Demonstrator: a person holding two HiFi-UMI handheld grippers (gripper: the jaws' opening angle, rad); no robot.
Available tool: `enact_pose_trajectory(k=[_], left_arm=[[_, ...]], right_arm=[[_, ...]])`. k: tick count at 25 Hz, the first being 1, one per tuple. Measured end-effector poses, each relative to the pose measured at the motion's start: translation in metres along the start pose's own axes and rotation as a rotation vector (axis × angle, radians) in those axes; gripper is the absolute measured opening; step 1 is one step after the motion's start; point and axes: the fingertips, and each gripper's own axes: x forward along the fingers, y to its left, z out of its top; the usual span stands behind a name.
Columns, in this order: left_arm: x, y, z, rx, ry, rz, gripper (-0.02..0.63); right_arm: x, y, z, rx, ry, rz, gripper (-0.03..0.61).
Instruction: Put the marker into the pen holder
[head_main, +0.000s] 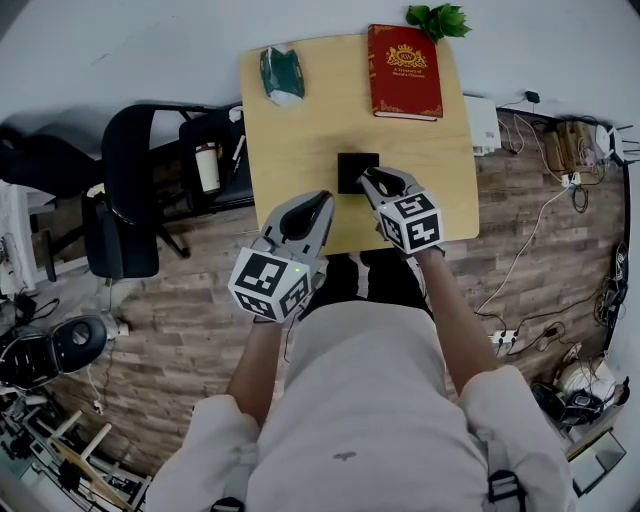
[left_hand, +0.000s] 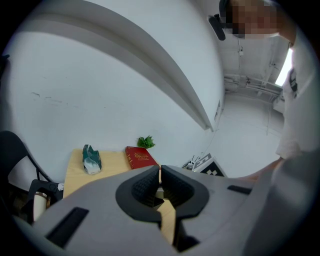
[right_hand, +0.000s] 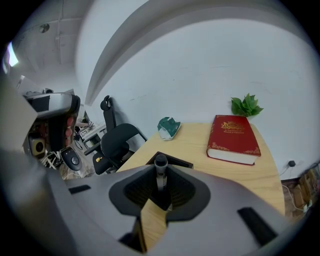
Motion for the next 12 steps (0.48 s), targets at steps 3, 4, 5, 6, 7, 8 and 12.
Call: enact_pose_trajectory(k=[3,4,5,6,7,8,12], left_arm=[[0.002,-0.001,0.001,0.000,0.000,-0.003,0.017],[0.002,-0.001,0.001,0.000,0.001,-0.004,0.017],[0.003,-0.001,0.001,-0.001,0.001,-0.005,0.017],[0.003,-0.001,0.001,-0.002,0.002,-0.005,0.017],[0.003,-0.001,0.001,-0.002,0.002,-0.006,0.017],[0.003,-0.001,0.001,-0.002,0.002,-0.006,0.017],[0.005,-0.002,0.001,-0.003,0.004,-0.010,0.015]], right_arm=[[0.002,-0.001,-0.003,-0.008,0.010,-0.004,0.067],[0.002,-0.001,-0.004,-0.010,0.013,-0.005,0.067],[0.003,-0.001,-0.005,-0.012,0.016,-0.004,0.067],[0.003,-0.001,-0.006,-0.012,0.019,-0.003,0.067],[0.004,-0.001,-0.007,-0.012,0.022,-0.002,0.069],[0.004,-0.002,-0.008,-0.012,0.026,0.000,0.069],[0.006,-0.003,-0.012,-0.014,0.038,-0.001,0.069]])
